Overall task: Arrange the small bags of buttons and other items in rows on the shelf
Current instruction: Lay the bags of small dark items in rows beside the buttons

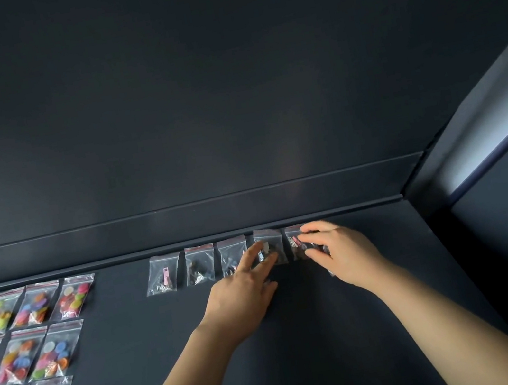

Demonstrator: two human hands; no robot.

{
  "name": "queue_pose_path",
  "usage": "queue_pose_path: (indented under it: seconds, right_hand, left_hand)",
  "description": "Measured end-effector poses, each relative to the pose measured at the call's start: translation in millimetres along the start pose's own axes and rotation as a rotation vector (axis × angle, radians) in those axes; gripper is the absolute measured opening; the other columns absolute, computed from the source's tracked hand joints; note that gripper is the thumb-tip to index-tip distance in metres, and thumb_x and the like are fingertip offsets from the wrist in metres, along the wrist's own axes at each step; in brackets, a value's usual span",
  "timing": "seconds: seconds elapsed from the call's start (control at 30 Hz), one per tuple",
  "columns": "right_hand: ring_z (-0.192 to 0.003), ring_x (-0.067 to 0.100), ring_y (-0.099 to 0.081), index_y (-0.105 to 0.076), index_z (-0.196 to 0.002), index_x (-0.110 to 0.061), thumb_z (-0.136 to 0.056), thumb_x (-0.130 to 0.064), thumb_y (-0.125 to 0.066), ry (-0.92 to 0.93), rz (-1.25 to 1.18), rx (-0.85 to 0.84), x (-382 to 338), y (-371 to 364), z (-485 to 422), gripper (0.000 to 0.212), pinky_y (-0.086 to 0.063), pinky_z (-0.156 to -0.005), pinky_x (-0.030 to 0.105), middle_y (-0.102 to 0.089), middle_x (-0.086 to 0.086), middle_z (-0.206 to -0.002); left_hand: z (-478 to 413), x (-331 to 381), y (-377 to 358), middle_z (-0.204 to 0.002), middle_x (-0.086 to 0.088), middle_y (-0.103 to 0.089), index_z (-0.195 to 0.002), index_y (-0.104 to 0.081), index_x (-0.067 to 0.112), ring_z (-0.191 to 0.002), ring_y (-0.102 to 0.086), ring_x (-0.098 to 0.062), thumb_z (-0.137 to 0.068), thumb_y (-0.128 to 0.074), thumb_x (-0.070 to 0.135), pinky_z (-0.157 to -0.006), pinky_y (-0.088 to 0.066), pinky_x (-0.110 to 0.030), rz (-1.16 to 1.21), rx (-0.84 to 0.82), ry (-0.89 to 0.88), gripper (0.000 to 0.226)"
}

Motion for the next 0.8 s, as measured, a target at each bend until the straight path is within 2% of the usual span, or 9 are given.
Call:
queue_pose_path:
  seconds: [0.07,0.2,0.27,0.33,0.4,0.43,0.53,0.67,0.8]
  right_hand:
    - [-0.093,0.002,-0.06,-0.059,-0.13,-0.027,-0.095,-0.028,-0.055,-0.002,0.008,-0.009,-2,0,0,0.035,-0.046,-0.083,0.017,-0.047,-0.021,-0.139]
    - [-0.094,0.002,-0.059,-0.061,-0.127,-0.025,-0.095,-0.029,-0.056,-0.011,-0.057,0.033,-4,7,3,0.033,-0.044,-0.083,0.016,-0.049,-0.018,-0.137]
    - [-0.09,0.0,-0.057,-0.064,-0.122,-0.025,-0.095,-0.029,-0.055,-0.099,-0.297,0.108,4,18,3,0.029,-0.041,-0.079,0.01,-0.055,-0.011,-0.121]
    - [-0.076,0.002,-0.055,-0.067,-0.112,-0.029,-0.098,-0.022,-0.048,-0.244,-0.729,0.127,15,19,6,0.024,-0.041,-0.074,0.014,-0.06,-0.001,-0.1]
    - [-0.079,0.011,-0.057,-0.069,-0.105,-0.027,-0.097,-0.01,-0.044,-0.301,-1.045,0.107,17,17,9,0.031,-0.043,-0.08,0.028,-0.061,0.008,-0.093]
    - [-0.082,0.014,-0.058,-0.07,-0.106,-0.023,-0.096,-0.004,-0.045,-0.3,-1.136,0.092,14,18,11,0.033,-0.044,-0.085,0.035,-0.062,0.009,-0.092]
    - [-0.088,0.018,-0.062,-0.066,-0.111,-0.015,-0.09,0.009,-0.052,-0.281,-1.299,0.05,1,19,19,0.034,-0.046,-0.093,0.038,-0.064,0.005,-0.091]
    - [-0.093,0.015,-0.066,-0.064,-0.116,-0.016,-0.084,0.008,-0.063,-0.257,-1.295,0.048,-7,22,29,0.041,-0.052,-0.09,0.03,-0.069,0.001,-0.094]
    - [-0.086,0.017,-0.067,-0.065,-0.108,-0.012,-0.082,0.006,-0.068,-0.322,-1.221,0.07,9,25,38,0.032,-0.056,-0.075,0.028,-0.069,0.008,-0.096]
  left_hand:
    - [0,1,0,-0.157,0.016,-0.006,-0.146,-0.024,0.038,-0.105,-0.063,-0.019,-0.098,-0.037,0.042,-0.081,-0.052,-0.034,-0.013,0.005,-0.006,0.05]
    - [1,1,2,-0.157,0.017,-0.009,-0.146,-0.026,0.039,-0.105,-0.063,-0.018,-0.098,-0.038,0.042,-0.079,-0.051,-0.032,0.003,0.037,-0.012,0.049]
    - [3,-4,7,-0.155,0.016,-0.015,-0.143,-0.031,0.039,-0.106,-0.062,-0.014,-0.097,-0.042,0.041,-0.078,-0.051,-0.03,0.099,0.088,0.013,0.047]
    - [8,-9,20,-0.149,0.014,-0.032,-0.136,-0.045,0.036,-0.105,-0.062,-0.011,-0.093,-0.053,0.039,-0.08,-0.05,-0.028,0.285,0.214,0.043,0.043]
    - [12,-14,32,-0.126,0.012,-0.058,-0.12,-0.061,0.031,-0.098,-0.062,-0.009,-0.086,-0.066,0.037,-0.081,-0.049,-0.024,0.525,0.312,0.098,0.035]
    - [11,-13,34,-0.108,0.009,-0.067,-0.109,-0.065,0.031,-0.086,-0.063,-0.009,-0.083,-0.07,0.037,-0.076,-0.05,-0.025,0.667,0.308,0.136,0.028]
    - [4,10,33,-0.071,0.011,-0.067,-0.095,-0.07,0.024,-0.052,-0.054,-0.007,-0.078,-0.075,0.036,-0.053,-0.05,-0.027,1.063,0.188,0.185,0.021]
    - [-6,34,39,-0.047,0.005,-0.054,-0.082,-0.067,0.006,-0.04,-0.045,-0.012,-0.082,-0.073,0.029,-0.046,-0.044,-0.025,1.148,0.153,0.152,0.024]
    - [-14,28,39,-0.05,-0.003,-0.055,-0.08,-0.068,0.005,-0.039,-0.043,-0.01,-0.09,-0.065,0.02,-0.048,-0.043,-0.026,1.151,0.177,0.181,0.019]
Point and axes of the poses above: each hand's wrist, its own z-axis away from the middle knuckle, its own y-axis out of the back of the hand, x = y × z, the point moved 10 cm from there along -z, towards the middle knuckle
